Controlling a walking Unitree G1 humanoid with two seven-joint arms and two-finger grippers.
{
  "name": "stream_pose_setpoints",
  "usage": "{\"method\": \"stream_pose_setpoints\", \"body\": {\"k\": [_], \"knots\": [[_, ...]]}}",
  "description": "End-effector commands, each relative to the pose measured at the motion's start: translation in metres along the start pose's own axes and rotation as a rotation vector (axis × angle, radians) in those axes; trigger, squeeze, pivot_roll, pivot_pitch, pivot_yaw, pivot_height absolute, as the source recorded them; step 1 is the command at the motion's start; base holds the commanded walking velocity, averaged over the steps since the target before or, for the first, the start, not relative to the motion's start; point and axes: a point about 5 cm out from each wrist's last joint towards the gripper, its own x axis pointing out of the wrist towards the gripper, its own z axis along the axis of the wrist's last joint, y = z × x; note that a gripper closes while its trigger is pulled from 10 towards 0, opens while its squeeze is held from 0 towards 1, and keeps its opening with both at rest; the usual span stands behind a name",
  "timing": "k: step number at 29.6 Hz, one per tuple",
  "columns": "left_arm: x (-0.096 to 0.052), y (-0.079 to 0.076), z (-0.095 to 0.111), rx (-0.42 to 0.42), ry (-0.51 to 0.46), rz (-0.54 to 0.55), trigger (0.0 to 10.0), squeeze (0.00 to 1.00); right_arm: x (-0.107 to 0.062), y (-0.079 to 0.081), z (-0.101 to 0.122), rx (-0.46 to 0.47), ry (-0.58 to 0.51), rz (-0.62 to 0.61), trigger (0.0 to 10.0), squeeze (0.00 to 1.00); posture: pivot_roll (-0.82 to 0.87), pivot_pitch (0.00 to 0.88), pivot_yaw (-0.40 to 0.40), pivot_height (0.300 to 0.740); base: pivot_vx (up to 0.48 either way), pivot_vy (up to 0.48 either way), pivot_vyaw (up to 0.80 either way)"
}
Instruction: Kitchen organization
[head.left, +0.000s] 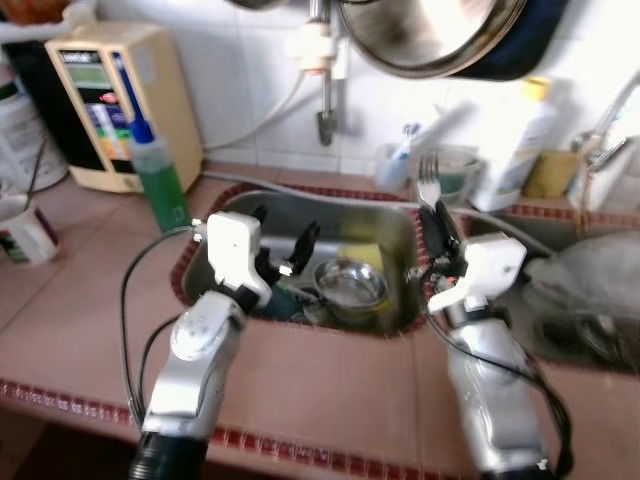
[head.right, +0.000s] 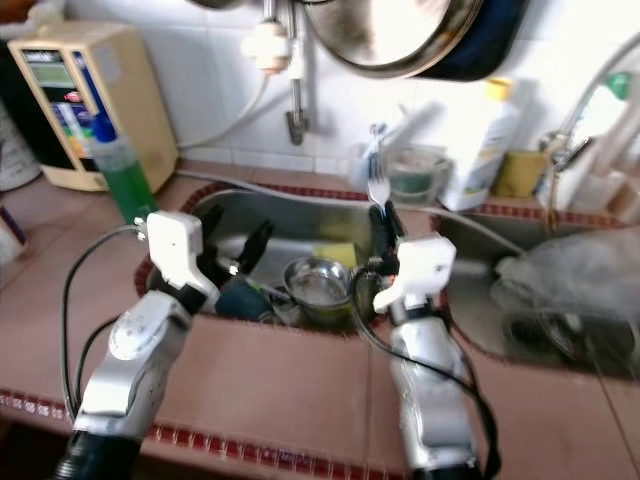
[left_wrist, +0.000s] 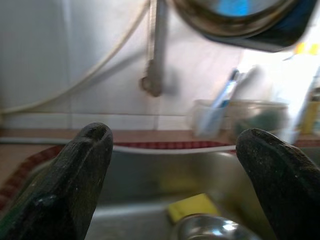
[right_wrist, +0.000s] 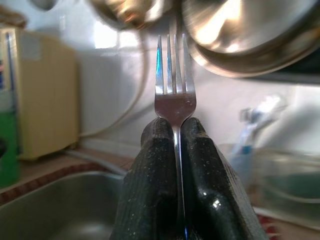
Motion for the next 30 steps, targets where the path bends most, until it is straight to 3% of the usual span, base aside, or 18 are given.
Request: {"method": "stream_pose_setpoints", "body": {"k": [1, 7, 9, 19, 30], "knots": [[0.001, -0.008, 0.004, 0.003, -0.010, -0.043, 10.0, 0.00, -0.001, -0.008, -0.002, -0.012, 0.026, -0.005, 10.0, 0.00, -0.12, 0.000, 0.032, 0.740, 0.000, 0.000, 0.00], [-0.007, -0.015, 0.007, 0.028, -0.004, -0.103, 10.0, 0.00, 0.006, -0.019, -0.011, -0.017, 0.098, 0.001, 10.0, 0.00, -0.11, 0.020, 0.033, 0.740, 0.000, 0.000, 0.00], [-0.011, -0.018, 0.007, 0.030, 0.004, -0.143, 10.0, 0.00, 0.011, -0.026, -0.018, -0.062, 0.155, -0.017, 10.0, 0.00, -0.11, 0.036, 0.031, 0.740, 0.000, 0.000, 0.00], [-0.042, -0.041, 0.009, 0.069, 0.070, -0.349, 10.0, 0.00, 0.035, -0.038, -0.015, -0.038, 0.194, 0.064, 10.0, 0.00, -0.07, 0.153, 0.012, 0.740, 0.000, 0.000, 0.00], [-0.054, -0.055, 0.013, 0.036, 0.106, -0.391, 10.0, 0.00, 0.055, -0.042, -0.011, 0.014, 0.210, 0.163, 10.0, 0.00, -0.06, 0.230, 0.011, 0.740, 0.000, 0.000, 0.00]]}}
